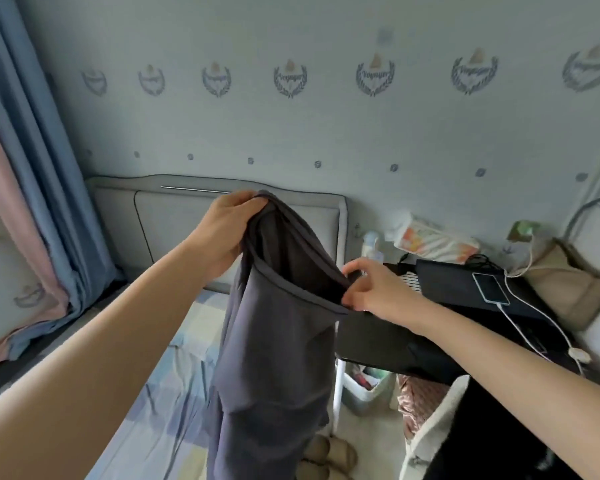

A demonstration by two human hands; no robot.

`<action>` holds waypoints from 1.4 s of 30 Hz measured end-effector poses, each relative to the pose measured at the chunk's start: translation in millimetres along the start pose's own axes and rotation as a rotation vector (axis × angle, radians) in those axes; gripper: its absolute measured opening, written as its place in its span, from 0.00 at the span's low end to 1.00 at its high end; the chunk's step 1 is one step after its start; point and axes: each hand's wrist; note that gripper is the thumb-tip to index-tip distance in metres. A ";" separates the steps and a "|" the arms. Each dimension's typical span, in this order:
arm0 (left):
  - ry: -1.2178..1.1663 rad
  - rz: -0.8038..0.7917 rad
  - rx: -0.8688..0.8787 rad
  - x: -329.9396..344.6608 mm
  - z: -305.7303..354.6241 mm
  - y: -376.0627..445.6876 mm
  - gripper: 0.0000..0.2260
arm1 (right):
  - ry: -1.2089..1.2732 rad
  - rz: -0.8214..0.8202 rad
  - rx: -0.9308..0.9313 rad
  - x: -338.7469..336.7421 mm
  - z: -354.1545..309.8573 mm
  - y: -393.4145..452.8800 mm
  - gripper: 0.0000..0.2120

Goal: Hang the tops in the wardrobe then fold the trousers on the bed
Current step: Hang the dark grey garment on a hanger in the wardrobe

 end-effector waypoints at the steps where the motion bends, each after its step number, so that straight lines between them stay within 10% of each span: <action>1: -0.004 -0.030 0.008 15.0 7.5 -4.2 0.10 | 0.008 0.006 0.005 -1.0 8.3 -13.2 0.18; 5: -0.023 -0.093 0.035 69.4 30.5 -23.6 0.11 | 0.211 0.099 0.131 -6.4 41.7 -58.0 0.17; 10: -0.118 -0.112 0.048 125.8 46.1 -47.9 0.10 | 0.198 -0.430 0.171 -8.1 50.1 -137.8 0.19; 17: -0.149 -0.131 -0.026 199.9 31.3 -67.7 0.07 | -0.393 -0.023 0.098 -59.6 55.1 -198.1 0.16; 23: -0.137 -0.172 -0.110 264.7 9.2 -66.7 0.08 | -0.128 0.254 -0.028 -156.5 12.1 -250.6 0.14; 34: 0.203 -0.972 0.073 371.3 -0.1 -109.5 0.22 | 0.306 0.889 -0.032 -258.6 -22.7 -263.9 0.08; 39: 0.416 -0.897 0.181 420.5 -7.4 -123.9 0.33 | 0.226 0.977 0.010 -285.8 -25.6 -267.9 0.10; 42: 0.757 -0.832 0.206 444.7 -20.1 -111.3 0.12 | 0.103 1.058 0.070 -309.9 -27.1 -274.6 0.09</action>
Point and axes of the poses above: each hand's wrist, its own y-axis towards the middle knuckle, its own x-axis out of the palm, z = x × y, and after that the axes turned 11 degrees about -x, right-handed
